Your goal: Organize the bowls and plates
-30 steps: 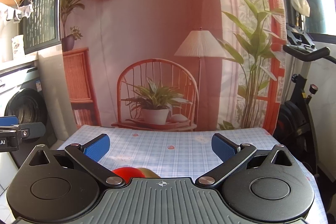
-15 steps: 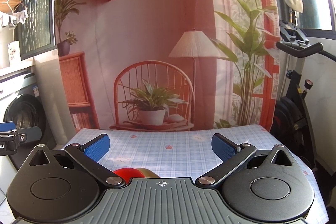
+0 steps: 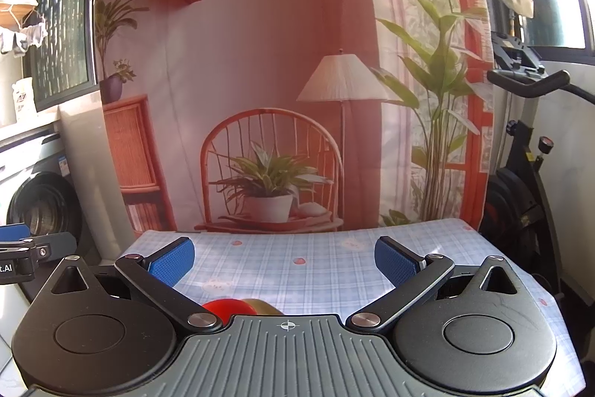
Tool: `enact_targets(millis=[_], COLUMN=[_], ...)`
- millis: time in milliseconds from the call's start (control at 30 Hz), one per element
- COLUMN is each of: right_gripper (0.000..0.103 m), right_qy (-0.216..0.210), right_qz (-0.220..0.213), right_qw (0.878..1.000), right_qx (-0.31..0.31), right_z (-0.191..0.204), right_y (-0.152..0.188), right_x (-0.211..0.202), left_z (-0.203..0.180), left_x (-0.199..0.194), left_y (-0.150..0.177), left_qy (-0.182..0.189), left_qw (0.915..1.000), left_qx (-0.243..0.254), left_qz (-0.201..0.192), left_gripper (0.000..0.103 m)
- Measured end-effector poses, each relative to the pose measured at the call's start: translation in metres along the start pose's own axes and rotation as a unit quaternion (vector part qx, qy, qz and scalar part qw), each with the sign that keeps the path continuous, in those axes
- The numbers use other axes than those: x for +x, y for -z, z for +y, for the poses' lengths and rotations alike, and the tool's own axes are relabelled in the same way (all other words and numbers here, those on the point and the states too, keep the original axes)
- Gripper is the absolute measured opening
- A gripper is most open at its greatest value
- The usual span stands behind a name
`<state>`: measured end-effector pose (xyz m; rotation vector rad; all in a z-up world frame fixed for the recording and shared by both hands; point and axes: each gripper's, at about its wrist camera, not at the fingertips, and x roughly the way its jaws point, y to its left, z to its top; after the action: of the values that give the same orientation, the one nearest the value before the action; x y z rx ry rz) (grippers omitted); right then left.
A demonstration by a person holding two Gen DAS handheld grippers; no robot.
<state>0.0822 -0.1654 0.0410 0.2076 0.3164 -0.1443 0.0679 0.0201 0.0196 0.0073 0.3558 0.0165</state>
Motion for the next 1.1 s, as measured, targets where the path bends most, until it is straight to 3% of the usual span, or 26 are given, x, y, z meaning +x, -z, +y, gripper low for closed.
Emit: enact_targets(millis=[1100], right_gripper=[0.103], right_qy=[0.003], right_qz=[-0.003], right_qw=[1.0], right_qx=[0.005], right_z=[-0.0038], right_y=[-0.0018], right_x=[-0.0027], left_z=[0.0027], left_x=[0.0006], left_y=[0.0005], left_qy=[0.002], left_qw=[1.0], left_qx=[0.0], left_qz=[0.004], left_gripper=[0.091])
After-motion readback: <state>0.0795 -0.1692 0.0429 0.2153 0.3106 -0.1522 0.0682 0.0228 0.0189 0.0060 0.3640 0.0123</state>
